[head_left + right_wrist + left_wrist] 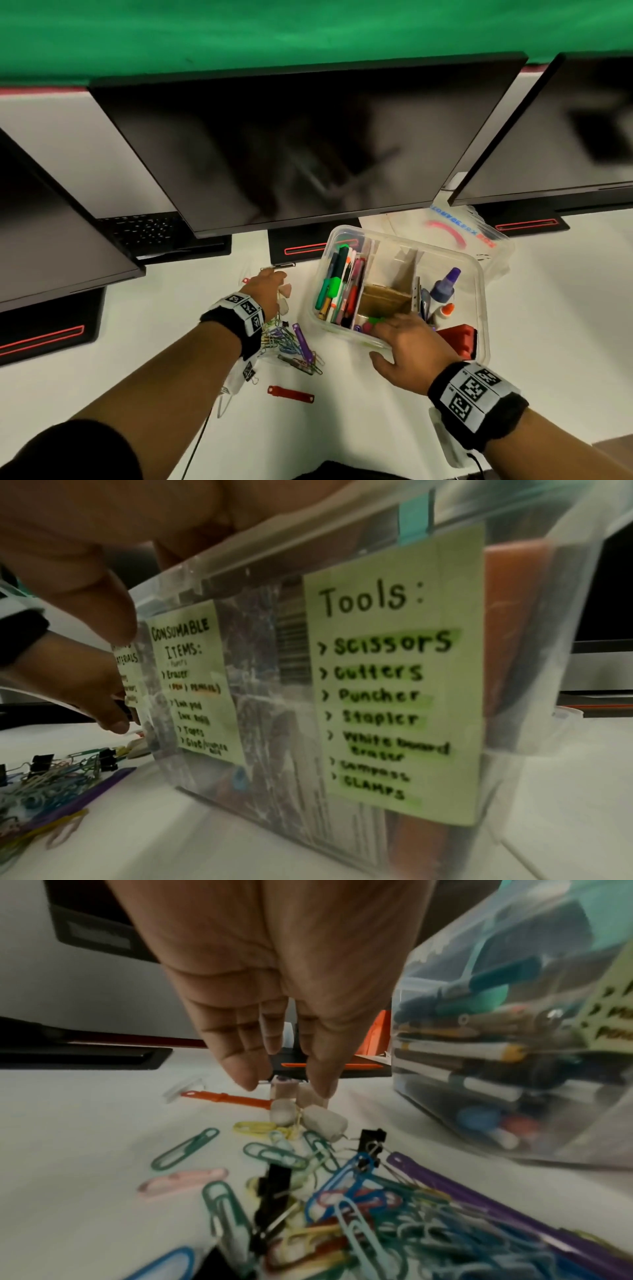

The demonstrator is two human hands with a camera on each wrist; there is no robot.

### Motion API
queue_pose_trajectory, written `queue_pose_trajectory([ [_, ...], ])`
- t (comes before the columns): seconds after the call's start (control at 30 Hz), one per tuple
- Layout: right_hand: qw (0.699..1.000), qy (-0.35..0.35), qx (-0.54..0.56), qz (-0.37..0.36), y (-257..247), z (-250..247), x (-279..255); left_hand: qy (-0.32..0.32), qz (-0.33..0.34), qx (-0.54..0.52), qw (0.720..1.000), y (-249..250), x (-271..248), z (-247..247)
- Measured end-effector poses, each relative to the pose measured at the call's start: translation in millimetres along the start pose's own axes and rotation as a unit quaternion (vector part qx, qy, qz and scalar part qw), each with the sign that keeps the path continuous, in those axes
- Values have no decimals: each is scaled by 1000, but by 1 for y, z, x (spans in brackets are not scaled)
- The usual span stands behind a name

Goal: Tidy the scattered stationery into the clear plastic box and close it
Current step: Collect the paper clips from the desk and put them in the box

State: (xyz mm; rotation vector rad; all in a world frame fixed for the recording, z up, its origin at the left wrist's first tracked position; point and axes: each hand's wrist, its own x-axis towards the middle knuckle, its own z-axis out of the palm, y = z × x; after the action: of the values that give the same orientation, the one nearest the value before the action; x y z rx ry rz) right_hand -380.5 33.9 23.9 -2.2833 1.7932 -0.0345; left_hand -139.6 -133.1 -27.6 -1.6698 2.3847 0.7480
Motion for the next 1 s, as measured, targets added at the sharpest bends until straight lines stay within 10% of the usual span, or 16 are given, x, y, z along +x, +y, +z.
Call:
queue_pose_trajectory([
  [0.4,998,-52,-24,-10,0,-5,3,-58,36,119,991,8,16,20],
  [0.8,999,-25,32,-3,-8,-11,8,-52,82,-3,995,4,-28,42],
  [1.0,980,63,95,-164,-65,-15,27,-55,75,-38,995,-6,-38,45],
])
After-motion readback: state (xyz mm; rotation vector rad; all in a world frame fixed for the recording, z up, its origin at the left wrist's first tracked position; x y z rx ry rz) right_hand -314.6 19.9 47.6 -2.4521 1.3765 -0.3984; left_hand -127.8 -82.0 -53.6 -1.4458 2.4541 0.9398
